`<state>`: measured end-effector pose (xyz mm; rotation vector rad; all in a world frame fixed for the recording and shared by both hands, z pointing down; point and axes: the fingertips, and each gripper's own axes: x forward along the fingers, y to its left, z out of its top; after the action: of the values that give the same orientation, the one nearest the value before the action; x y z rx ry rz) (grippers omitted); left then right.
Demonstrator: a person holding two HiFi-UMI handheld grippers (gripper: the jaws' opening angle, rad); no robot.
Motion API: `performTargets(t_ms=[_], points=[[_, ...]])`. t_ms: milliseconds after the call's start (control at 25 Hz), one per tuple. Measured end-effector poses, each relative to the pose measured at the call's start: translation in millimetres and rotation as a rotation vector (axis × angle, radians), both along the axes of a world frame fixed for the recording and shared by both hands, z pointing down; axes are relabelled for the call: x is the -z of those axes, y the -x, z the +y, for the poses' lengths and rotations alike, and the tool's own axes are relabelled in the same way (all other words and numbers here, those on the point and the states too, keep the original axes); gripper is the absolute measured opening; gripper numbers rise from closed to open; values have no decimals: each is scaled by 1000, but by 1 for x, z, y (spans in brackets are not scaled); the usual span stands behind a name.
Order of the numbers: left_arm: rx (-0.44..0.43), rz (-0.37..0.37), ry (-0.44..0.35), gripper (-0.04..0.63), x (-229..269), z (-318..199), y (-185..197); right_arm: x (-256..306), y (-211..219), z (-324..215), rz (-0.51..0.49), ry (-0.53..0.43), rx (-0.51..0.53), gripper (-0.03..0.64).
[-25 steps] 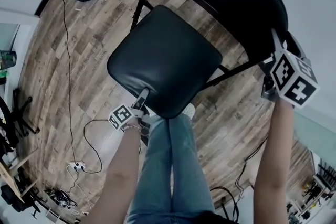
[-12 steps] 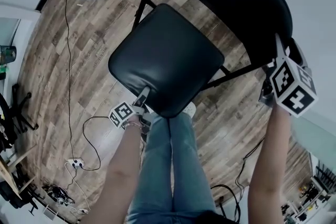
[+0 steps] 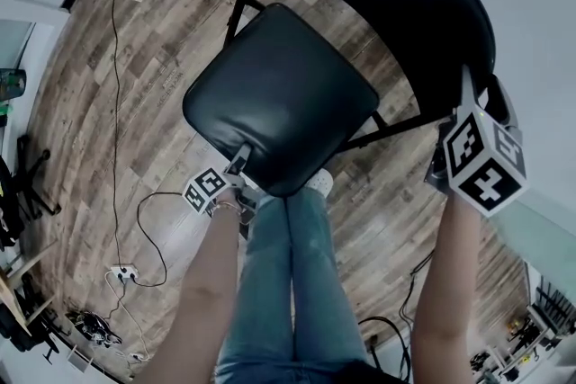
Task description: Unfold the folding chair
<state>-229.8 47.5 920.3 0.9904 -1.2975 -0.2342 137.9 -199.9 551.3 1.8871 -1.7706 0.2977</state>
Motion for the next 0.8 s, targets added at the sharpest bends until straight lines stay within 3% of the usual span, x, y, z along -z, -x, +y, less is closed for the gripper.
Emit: performTargets(t_ms=[160,360,800], points=[[-15,-75,55,344,0,7,3,-1,1,8,2,-6,-16,215],[-113,-193,121,344,8,6,8,-1,2,9,14,-13,-6,213],[-200,-244,140,347,51,8,3,7,4,31,50,82,62,216]])
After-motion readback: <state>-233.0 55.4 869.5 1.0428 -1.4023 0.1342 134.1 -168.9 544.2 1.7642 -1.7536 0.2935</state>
